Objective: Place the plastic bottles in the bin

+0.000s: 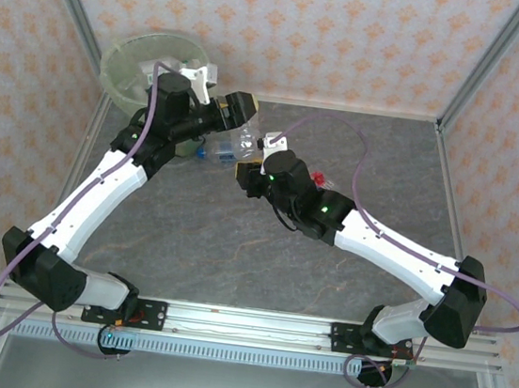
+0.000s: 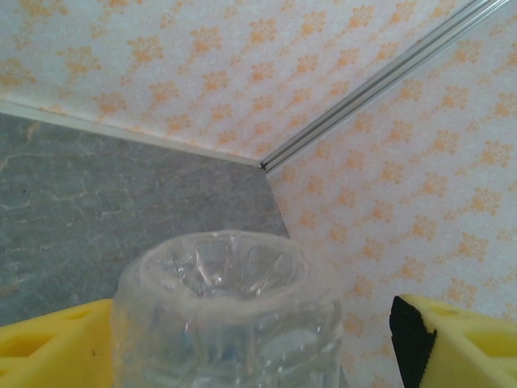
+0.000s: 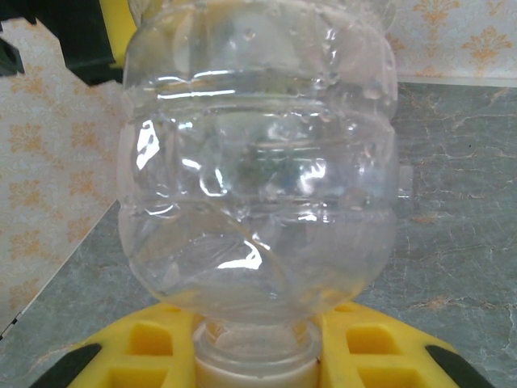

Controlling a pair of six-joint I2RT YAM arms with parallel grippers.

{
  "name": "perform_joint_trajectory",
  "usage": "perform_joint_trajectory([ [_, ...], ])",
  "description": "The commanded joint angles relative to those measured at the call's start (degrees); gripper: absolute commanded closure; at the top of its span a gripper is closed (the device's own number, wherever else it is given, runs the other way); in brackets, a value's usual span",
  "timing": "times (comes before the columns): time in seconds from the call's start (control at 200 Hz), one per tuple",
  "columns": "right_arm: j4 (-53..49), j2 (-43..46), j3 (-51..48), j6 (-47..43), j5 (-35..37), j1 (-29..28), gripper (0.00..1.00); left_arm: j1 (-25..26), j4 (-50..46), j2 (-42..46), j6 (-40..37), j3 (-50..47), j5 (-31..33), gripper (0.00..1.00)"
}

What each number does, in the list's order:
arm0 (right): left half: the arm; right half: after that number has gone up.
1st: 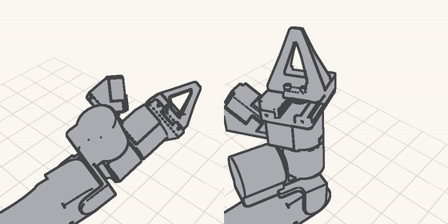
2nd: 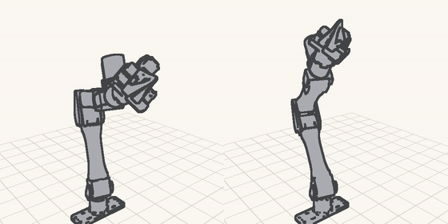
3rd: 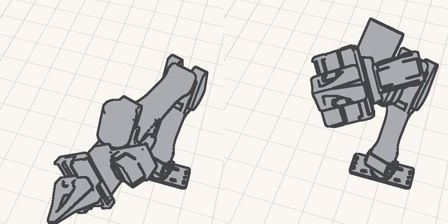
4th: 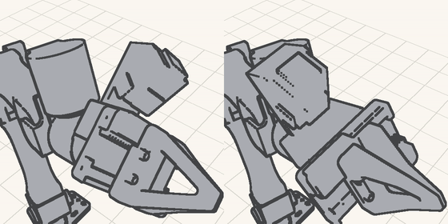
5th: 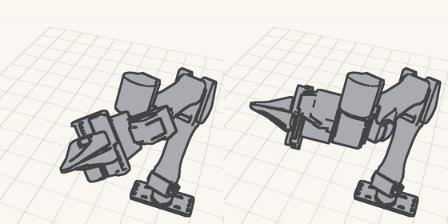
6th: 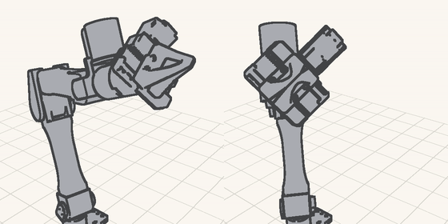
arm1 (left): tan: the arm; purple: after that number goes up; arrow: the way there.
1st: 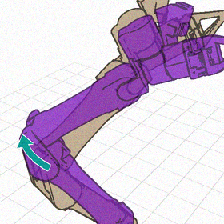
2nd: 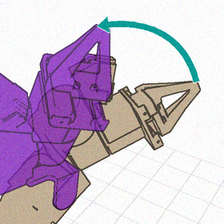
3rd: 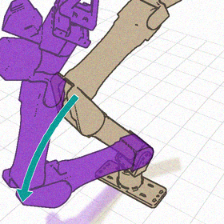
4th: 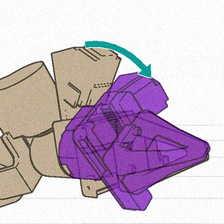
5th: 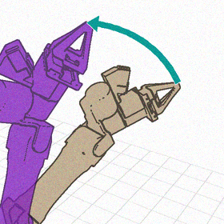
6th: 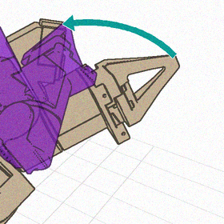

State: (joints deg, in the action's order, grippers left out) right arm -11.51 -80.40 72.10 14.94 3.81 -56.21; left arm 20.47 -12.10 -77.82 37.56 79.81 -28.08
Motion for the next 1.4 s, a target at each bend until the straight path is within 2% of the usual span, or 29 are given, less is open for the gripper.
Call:
perform_joint_trajectory([
  [0.0, 0.68, 1.73, 0.43, -0.42, -0.39, -0.22, 0.76, -0.46, -2.37, -1.91, -1.97, 2.13, -2.17, 0.21],
  [0.195, 0.97, 2.24, -0.24, -0.26, -0.48, -0.24, 0.76, -0.47, -3.35, -2.69, -2.47, 2.95, -2.41, 0.35],
  [0.255, 1.05, 2.48, -0.46, -0.13, -0.4, -0.28, 0.73, -0.43, -3.88, -2.45, -2.79, 3.4, -1.78, 0.36],
  [0.385, 1.31, 3.12, -0.98, 0.51, 0.48, -0.27, 0.52, -0.69, -5.54, -2.1, -3.62, 5.47, -0.15, 0.39],
  [0.455, 1.4, 3.81, -1.35, 1.1, 1.64, -0.18, 0.29, -1.5, -6.0, -2.11, -3.4, 6.54, -0.16, 0.4],
  [0.521, 1.53, 4.66, -1.86, 1.25, 2.77, -0.21, 0.22, -2.82, -6.25, -2.12, -3.21, 7.48, -0.98, 0.41],
  [0.616, 1.79, 6.23, -2.71, 1.7, 5.31, -0.21, 0.0, -5.57, -7.94, -2.31, -3.62, 9.76, -0.37, 0.41],
  [0.716, 2.45, 8.11, -3.91, 1.55, 7.0, -0.22, 0.0, -9.35, -11.72, -3.16, -6.42, 13.67, 0.9, 0.41],
  [0.856, 3.09, 10.18, -5.5, 1.2, 8.35, -0.18, 0.0, -14.11, -17.3, -4.57, -9.33, 20.57, 6.12, 0.41],
  [1.011, 3.94, 11.61, -6.88, -0.06, 9.0, -0.13, 0.0, -18.13, -17.85, -5.29, -10.13, 25.57, 12.63, 0.41],
  [1.391, 4.9, 11.42, -6.9, -1.83, 7.04, 1.87, 0.0, -20.91, -9.97, -6.04, -21.18, 27.52, 38.6, 0.41],
])
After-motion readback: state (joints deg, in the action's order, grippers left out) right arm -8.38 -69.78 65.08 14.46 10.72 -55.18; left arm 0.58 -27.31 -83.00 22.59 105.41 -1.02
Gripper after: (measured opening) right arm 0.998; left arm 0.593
